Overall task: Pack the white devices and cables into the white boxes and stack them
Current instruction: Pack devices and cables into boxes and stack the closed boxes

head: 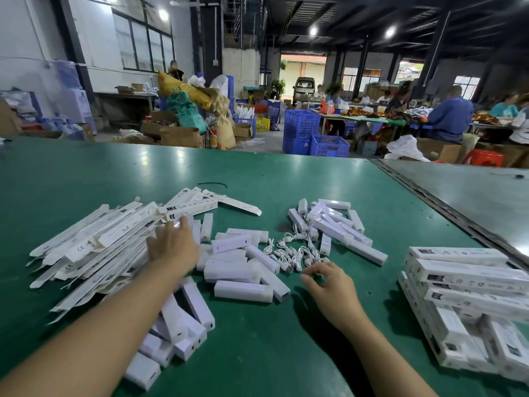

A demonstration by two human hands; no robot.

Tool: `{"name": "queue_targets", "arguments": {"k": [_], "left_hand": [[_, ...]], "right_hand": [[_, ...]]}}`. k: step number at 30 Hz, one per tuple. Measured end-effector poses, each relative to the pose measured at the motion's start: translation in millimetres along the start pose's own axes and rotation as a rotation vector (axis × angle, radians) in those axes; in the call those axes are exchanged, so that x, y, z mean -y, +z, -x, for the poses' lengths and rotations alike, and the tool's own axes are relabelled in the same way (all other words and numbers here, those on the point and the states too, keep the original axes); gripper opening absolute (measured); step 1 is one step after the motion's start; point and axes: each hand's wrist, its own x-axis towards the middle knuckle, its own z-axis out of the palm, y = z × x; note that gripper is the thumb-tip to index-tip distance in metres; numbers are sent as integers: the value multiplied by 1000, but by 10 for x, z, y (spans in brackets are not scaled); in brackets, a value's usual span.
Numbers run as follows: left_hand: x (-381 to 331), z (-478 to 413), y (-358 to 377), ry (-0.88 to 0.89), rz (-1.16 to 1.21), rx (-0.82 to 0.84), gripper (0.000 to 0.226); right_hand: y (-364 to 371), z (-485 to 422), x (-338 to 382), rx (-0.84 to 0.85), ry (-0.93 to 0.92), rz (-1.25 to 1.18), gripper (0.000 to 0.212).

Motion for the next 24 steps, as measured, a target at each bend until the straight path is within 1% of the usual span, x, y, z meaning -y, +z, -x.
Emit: {"name": "queue_targets", "arguments": {"k": [2, 4, 8, 10, 12, 14, 16, 19, 21, 22, 23, 24], "left_hand": [[297, -164, 52, -39, -70, 94, 60], [470, -253, 118, -37, -35, 120, 52], [543, -331, 166, 54, -81, 43, 32], [554, -366, 188, 83, -89, 14, 26], [567, -396, 224, 85, -89, 2, 20], [580, -404, 244, 78, -115, 9, 16], [592, -417, 246, 80, -170, 13, 21], [589, -444, 216, 127, -251, 14, 25], [576, -450, 207, 122, -217, 21, 20], [567, -449, 201, 109, -222, 15, 14], [552, -444, 182, 108, -257, 4, 13], [532, -443, 159, 121, -304, -3, 17]], "right_hand": [[-4, 7, 5, 16, -59, 24, 2], [23, 27, 22, 45, -155, 40, 10], [153, 70, 87, 149, -339, 117, 30], [213, 73, 106, 199, -403, 156, 41], [242, 67, 109, 223, -455, 170, 45], [249, 64, 112, 234, -500, 184, 45], [246, 57, 107, 221, -531, 188, 43], [244, 40, 123, 202, -561, 188, 33], [245, 40, 150, 210, -571, 188, 25], [247, 45, 159, 214, -574, 185, 24], [248, 49, 160, 219, -578, 183, 25], [247, 52, 155, 224, -581, 186, 28]]}}
